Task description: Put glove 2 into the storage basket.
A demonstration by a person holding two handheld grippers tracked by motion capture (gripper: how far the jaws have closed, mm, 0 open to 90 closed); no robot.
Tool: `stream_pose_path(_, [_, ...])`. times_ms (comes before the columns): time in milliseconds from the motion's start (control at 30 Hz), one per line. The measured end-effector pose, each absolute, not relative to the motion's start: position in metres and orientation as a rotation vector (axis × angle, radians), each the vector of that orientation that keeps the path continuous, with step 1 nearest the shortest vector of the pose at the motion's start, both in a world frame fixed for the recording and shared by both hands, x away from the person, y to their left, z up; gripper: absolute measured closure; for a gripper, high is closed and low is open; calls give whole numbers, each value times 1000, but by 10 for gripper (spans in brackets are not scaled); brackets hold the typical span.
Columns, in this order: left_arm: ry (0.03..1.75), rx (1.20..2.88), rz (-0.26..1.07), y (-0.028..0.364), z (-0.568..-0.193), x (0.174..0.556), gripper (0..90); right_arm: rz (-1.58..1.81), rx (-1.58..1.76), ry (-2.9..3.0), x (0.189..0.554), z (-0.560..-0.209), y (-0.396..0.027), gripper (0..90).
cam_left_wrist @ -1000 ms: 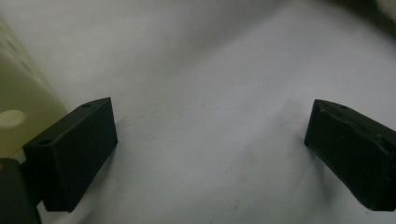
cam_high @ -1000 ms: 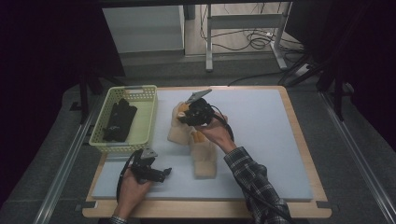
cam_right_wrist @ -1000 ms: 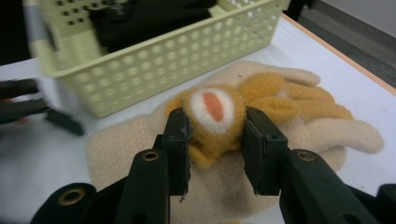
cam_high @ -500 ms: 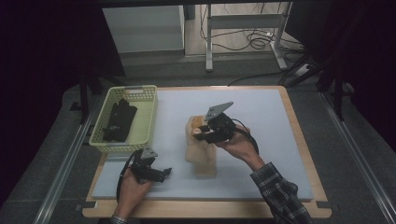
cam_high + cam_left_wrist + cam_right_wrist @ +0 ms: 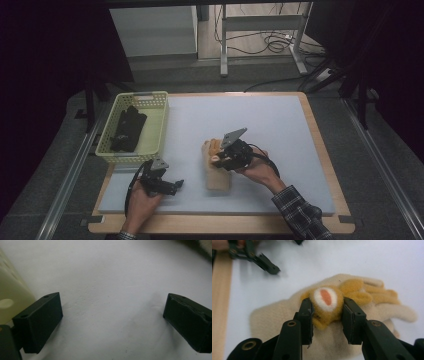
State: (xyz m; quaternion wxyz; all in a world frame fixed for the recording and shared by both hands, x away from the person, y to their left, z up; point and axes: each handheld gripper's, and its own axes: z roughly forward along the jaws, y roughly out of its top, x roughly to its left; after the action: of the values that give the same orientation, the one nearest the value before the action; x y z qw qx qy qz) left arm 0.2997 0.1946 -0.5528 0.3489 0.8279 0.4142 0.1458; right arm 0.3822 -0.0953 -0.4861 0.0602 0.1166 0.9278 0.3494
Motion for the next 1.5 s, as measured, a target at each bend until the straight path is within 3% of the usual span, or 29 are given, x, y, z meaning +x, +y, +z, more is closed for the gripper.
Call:
stream_pose_path(267, [1072, 2147, 379, 195, -553, 300, 24, 1071, 415, 2748, 377, -491, -98, 452])
stream_pose_path(400, [1073, 2146, 379, 195, -553, 300, 24, 1154, 514, 2695, 377, -481, -116, 444])
stream_pose_path(467, [1073, 2146, 379, 195, -553, 300, 24, 1176, 573, 2675, 377, -479, -129, 485])
stream_pose_path(667, [1075, 2145, 377, 194, -553, 300, 24, 1178, 667, 2669, 364, -490, -155, 753])
stream_pose_path(767, [1075, 2146, 377, 194, -553, 300, 24, 1207, 689, 2699, 353, -504, -161, 825])
stream_pose_path(1033, [1075, 2145, 378, 194, -553, 300, 24, 1199, 681, 2723, 337, -532, -153, 869])
stream_pose_path(1500, [1087, 2148, 381, 201, -552, 293, 29, 1181, 583, 2710, 326, -535, -103, 851])
